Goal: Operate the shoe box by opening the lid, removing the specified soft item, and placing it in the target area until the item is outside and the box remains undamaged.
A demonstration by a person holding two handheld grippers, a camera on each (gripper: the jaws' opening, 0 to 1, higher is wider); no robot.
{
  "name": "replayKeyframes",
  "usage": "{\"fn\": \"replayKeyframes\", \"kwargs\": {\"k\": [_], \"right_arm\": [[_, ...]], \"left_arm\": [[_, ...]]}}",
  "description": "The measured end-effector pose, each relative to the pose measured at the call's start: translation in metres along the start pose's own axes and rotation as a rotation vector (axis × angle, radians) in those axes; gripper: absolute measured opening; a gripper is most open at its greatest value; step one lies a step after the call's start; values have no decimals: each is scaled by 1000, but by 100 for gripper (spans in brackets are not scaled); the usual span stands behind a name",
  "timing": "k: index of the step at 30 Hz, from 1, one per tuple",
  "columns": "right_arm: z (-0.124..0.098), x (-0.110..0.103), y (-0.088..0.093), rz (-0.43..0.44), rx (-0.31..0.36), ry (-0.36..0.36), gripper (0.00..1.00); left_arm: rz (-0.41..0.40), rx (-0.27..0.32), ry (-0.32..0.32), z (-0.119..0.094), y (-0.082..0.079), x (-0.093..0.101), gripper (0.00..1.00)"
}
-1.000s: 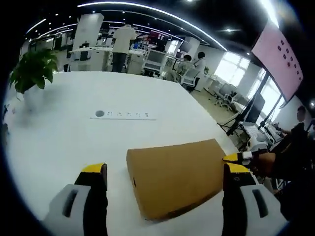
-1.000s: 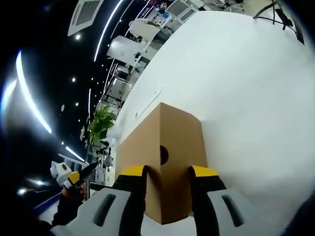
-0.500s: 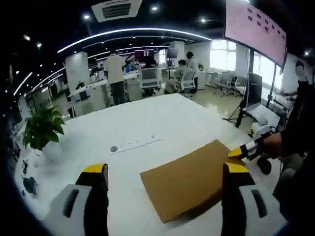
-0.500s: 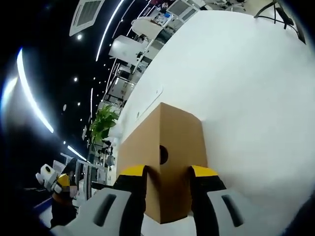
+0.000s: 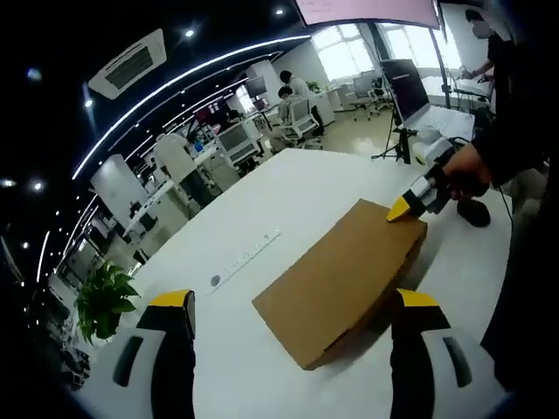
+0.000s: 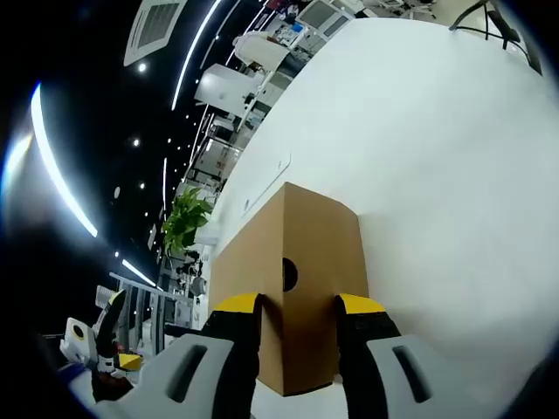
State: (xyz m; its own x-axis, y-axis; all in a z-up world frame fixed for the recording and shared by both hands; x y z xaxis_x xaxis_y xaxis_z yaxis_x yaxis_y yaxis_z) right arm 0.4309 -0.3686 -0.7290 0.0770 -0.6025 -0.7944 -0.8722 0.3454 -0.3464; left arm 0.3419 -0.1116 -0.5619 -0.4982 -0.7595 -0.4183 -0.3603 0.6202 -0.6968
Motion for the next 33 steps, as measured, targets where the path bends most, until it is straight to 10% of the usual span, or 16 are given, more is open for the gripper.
{"fn": "replayKeyframes", "kwargs": {"k": [18, 33], "right_arm": [[-3, -5, 4, 44, 43, 68, 31], [-1, -9, 7, 67, 116, 130, 32]], "left_arm": [[382, -67, 117, 47, 70, 29, 83], [550, -16, 151, 83, 94, 45, 75]]}}
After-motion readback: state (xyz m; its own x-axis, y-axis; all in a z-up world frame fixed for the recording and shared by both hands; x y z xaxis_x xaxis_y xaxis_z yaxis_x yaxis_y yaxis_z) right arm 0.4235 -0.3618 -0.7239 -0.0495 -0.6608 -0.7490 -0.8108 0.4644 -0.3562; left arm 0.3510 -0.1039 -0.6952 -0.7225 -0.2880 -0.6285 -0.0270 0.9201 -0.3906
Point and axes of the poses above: the point that each gripper's makers call its tool centre point, and the gripper's own axes: z roughly forward along the fingers, x roughly to its right, y roughly out of its underside, the point moved 5 cm from there along -z, roughly backward along the fingers, and after that the axes turned 3 degrees about -z, right-handed, at the moved point
